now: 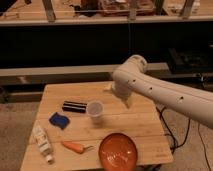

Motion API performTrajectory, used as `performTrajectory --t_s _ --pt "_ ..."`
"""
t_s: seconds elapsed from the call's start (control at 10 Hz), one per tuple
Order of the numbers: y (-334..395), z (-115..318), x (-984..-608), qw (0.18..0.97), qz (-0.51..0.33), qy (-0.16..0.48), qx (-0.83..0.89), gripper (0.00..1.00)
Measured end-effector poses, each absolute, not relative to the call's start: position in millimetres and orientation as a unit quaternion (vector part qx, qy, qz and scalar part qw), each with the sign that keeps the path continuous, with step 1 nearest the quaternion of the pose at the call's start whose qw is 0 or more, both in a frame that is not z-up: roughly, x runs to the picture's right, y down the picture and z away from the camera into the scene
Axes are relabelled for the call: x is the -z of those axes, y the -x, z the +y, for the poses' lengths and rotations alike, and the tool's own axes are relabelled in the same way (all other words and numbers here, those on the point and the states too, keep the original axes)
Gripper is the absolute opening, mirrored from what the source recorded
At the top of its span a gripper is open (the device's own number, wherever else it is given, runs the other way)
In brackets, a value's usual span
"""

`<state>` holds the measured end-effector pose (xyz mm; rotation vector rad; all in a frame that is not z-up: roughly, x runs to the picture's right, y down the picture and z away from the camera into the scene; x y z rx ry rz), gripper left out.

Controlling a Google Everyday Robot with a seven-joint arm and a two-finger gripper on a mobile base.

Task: Pick up the ceramic cup

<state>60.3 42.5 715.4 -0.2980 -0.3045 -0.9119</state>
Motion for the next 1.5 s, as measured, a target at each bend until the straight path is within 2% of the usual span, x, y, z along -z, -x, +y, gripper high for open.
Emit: performTrajectory --t_s 1.5 --pt "-28.1 98.7 -759.1 0.848 -0.192 0.151 0.471 0.8"
